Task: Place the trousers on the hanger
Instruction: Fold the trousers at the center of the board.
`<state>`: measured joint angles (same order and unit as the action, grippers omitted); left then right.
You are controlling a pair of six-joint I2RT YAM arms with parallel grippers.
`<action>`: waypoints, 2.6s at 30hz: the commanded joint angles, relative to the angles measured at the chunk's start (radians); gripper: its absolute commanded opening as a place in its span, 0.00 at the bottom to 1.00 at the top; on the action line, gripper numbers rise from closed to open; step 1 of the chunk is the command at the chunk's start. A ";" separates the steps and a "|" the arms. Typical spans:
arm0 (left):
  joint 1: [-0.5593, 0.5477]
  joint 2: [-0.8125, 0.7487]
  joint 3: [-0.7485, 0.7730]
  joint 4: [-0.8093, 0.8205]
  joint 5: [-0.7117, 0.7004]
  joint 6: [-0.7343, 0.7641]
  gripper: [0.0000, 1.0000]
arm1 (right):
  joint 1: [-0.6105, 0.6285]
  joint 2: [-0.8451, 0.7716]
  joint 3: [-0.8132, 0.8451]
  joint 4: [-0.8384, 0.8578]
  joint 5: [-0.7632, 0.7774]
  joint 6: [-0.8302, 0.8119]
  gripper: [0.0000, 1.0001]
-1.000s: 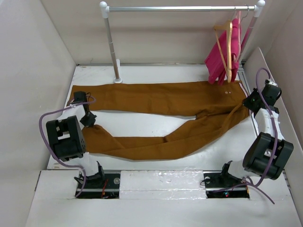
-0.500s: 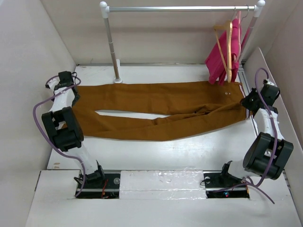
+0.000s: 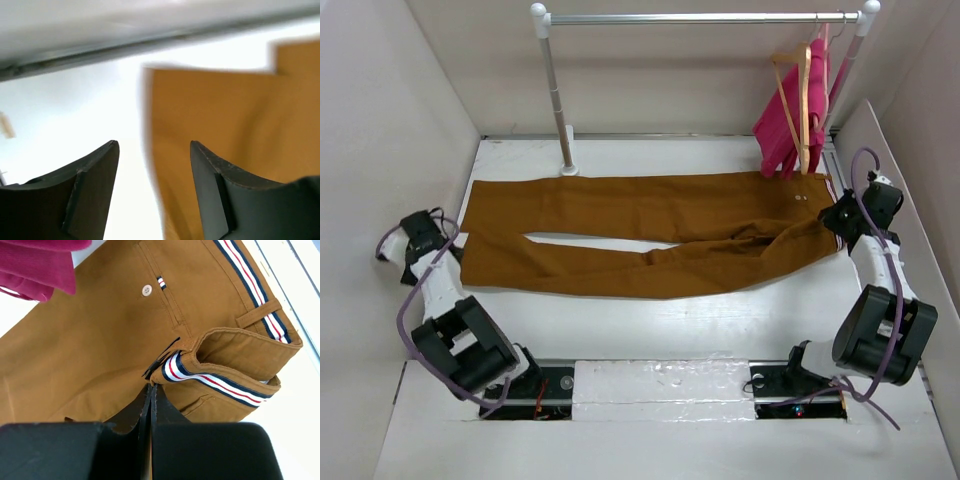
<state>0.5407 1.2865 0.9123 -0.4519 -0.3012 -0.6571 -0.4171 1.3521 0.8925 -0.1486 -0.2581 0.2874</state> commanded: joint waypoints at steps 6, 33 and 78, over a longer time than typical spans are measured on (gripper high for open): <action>0.107 0.135 -0.064 0.097 0.181 -0.091 0.61 | 0.020 -0.059 -0.012 0.012 -0.027 -0.007 0.00; 0.027 -0.030 0.290 -0.215 0.050 -0.145 0.00 | -0.005 -0.275 0.134 -0.278 0.186 -0.103 0.00; -0.219 0.343 0.377 0.137 -0.015 -0.002 0.55 | 0.083 0.088 0.166 0.211 0.060 0.016 0.00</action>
<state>0.3115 1.7187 1.4132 -0.4305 -0.3027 -0.6346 -0.3840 1.5059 1.1122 -0.0490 -0.2424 0.2752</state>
